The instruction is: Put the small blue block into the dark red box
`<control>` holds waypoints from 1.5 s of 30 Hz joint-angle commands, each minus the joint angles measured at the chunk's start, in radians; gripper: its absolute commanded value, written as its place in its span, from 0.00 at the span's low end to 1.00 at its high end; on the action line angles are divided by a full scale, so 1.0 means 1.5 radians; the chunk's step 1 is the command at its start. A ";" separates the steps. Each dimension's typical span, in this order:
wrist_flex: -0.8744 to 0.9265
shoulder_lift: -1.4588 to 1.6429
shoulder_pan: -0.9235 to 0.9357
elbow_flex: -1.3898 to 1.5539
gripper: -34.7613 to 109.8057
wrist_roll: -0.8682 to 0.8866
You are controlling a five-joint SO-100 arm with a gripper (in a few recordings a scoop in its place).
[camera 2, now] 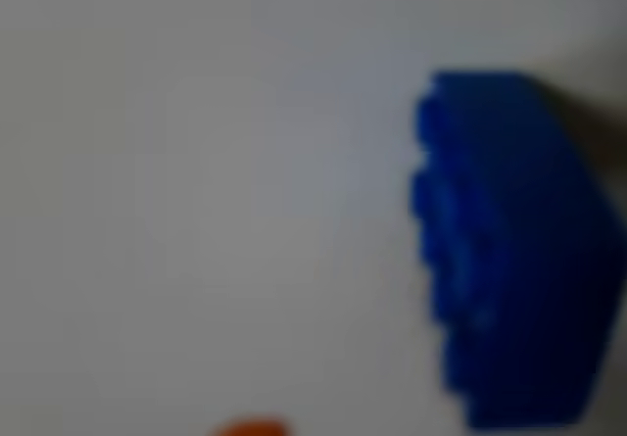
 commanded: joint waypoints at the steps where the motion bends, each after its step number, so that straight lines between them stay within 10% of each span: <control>1: 0.032 -0.014 -0.021 -0.072 0.41 -0.001; 45: 0.056 -0.142 0.005 -0.171 0.39 -0.010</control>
